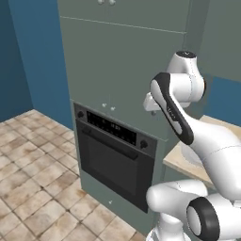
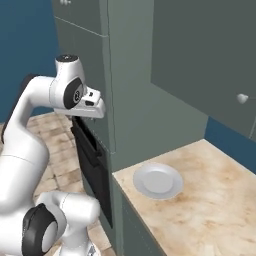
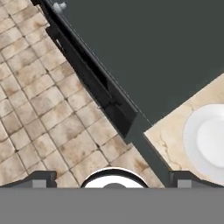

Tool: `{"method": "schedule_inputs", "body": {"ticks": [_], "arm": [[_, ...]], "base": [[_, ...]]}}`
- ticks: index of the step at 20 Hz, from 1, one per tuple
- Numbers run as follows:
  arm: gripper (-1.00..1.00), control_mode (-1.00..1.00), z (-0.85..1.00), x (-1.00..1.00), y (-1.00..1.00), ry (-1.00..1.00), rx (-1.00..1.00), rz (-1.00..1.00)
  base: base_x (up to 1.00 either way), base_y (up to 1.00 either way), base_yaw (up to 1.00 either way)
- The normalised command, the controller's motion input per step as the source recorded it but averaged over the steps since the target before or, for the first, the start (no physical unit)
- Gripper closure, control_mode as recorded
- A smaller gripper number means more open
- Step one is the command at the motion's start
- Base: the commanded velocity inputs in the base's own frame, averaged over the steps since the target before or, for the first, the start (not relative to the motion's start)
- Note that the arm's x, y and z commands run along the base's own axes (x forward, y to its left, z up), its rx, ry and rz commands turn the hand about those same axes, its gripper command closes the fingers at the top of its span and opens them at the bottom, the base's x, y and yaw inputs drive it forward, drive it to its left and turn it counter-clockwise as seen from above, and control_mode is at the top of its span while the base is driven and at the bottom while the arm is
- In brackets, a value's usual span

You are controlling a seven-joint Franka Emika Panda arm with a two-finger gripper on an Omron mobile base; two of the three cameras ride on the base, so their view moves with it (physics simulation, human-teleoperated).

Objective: Take the baked cake out of the oven and place it on the plate for cooling. Then close the oven door.

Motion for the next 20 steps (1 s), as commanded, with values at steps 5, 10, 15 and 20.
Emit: {"method": "schedule_inputs", "body": {"ticks": [5,10,15,20], "arm": [[-1.00,1.00,0.00,0.00,0.00,0.00,0.00,0.00],[-1.00,1.00,0.00,0.00,0.00,0.00,0.00,0.00],[-1.00,-1.00,-0.05,0.00,-0.19,0.00,0.00,0.01],[-1.00,-1.00,-0.09,0.00,-0.39,-0.03,0.00,0.15]], "base": [[0.74,0.00,0.00],[0.43,-0.13,0.00],[0.05,-0.25,0.00],[0.00,0.00,0.00]]}}
